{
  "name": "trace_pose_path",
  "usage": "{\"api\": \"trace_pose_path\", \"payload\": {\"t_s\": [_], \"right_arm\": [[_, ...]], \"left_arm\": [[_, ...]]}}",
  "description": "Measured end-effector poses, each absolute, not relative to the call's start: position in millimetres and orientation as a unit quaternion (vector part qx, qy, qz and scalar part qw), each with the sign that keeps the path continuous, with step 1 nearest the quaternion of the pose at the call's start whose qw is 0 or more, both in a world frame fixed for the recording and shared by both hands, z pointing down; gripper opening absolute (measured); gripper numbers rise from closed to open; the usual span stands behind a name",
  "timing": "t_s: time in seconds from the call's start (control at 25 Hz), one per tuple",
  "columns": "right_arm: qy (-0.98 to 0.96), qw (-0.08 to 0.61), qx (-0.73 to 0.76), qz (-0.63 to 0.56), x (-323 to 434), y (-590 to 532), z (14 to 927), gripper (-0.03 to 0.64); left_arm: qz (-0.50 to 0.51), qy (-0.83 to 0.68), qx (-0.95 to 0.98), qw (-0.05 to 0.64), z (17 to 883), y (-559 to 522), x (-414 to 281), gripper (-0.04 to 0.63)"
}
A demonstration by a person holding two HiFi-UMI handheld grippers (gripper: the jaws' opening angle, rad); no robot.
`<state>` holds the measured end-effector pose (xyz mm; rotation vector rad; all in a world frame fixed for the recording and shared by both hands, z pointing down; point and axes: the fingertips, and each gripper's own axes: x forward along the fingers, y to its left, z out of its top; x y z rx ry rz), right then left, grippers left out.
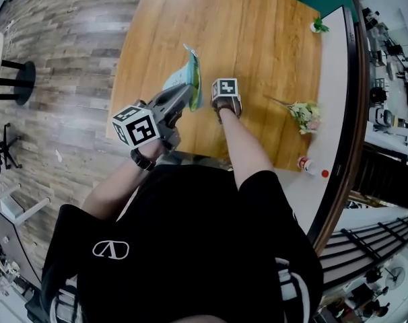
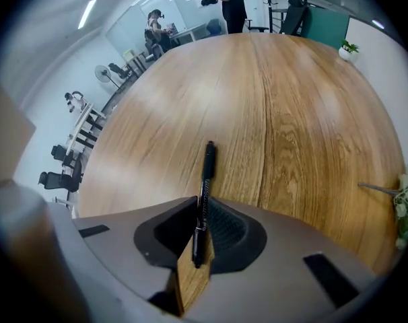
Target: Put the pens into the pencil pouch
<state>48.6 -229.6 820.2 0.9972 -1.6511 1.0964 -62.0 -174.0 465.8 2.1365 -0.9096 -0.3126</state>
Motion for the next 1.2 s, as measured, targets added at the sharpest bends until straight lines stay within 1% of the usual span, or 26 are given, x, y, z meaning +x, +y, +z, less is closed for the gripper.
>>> {"api": "trace_pose_path", "payload": {"t_s": [0.04, 0.2, 0.36, 0.72, 0.88, 1.04, 1.2], "right_arm": [[-0.667, 0.447, 0.401, 0.440, 48.5, -230.2, 820.0, 0.044], [-0.676, 0.447, 0.397, 0.431, 50.5, -231.7, 816.8, 0.041], [-0.696, 0.407, 0.413, 0.423, 53.0, -246.3, 792.6, 0.040], [-0.774, 0.261, 0.488, 0.307, 89.6, -301.9, 651.2, 0.040], [-0.798, 0.198, 0.514, 0.244, 105.3, -304.5, 578.4, 0.040], [-0.818, 0.117, 0.534, 0.181, 113.4, -297.8, 497.8, 0.041], [-0.826, 0.034, 0.555, 0.094, 121.3, -279.3, 416.8, 0.040]], "left_arm": [[-0.123, -0.358, 0.840, 0.389, 465.9, -174.3, -62.3, 0.015], [-0.125, -0.360, 0.839, 0.389, 466.7, -175.9, -61.4, 0.015], [-0.124, -0.354, 0.841, 0.390, 466.3, -178.2, -60.1, 0.015], [-0.125, -0.329, 0.851, 0.389, 461.5, -185.0, -38.5, 0.015], [-0.121, -0.316, 0.856, 0.391, 459.8, -188.4, -26.5, 0.015], [-0.118, -0.304, 0.862, 0.387, 455.2, -195.0, -17.7, 0.016], [-0.118, -0.292, 0.868, 0.384, 450.5, -200.3, -8.1, 0.015]]}}
